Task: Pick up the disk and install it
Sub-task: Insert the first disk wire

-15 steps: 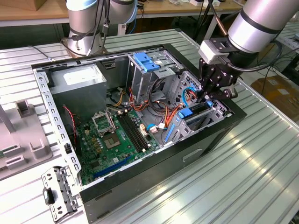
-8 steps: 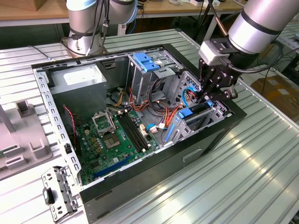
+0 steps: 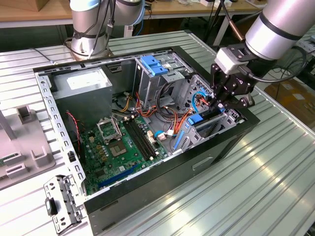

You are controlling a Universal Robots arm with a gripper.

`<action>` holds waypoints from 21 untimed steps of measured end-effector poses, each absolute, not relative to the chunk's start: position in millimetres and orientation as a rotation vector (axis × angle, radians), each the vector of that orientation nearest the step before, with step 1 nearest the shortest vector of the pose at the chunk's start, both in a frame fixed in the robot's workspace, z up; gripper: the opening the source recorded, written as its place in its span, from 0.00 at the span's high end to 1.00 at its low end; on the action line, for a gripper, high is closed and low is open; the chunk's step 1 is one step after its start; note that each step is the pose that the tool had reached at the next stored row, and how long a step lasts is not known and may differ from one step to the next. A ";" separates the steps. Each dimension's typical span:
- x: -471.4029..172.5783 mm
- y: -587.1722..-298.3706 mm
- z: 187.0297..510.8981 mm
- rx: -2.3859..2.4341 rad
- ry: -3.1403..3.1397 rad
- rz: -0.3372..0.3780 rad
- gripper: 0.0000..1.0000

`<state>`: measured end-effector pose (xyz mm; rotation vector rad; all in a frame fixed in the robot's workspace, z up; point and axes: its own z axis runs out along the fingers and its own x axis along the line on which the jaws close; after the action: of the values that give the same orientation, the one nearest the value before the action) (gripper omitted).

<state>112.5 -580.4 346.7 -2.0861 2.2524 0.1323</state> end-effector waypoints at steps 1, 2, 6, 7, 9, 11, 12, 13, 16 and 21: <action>112.5 -580.4 346.4 -2.087 2.252 0.132 0.83; 112.5 -580.4 346.1 -2.088 2.251 0.132 0.83; 112.5 -580.5 345.2 -2.095 2.244 0.133 0.83; 112.5 -580.5 345.0 -2.097 2.243 0.133 0.83; 112.5 -580.5 344.7 -2.101 2.239 0.133 0.83; 112.5 -580.5 344.1 -2.106 2.235 0.133 0.83; 112.5 -580.5 343.9 -2.108 2.233 0.133 0.83; 112.5 -580.5 343.7 -2.111 2.231 0.133 0.83; 112.5 -580.5 342.7 -2.120 2.222 0.135 0.83; 112.5 -580.6 340.9 -2.137 2.207 0.135 0.83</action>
<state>112.5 -580.6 340.9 -2.1368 2.2067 0.1349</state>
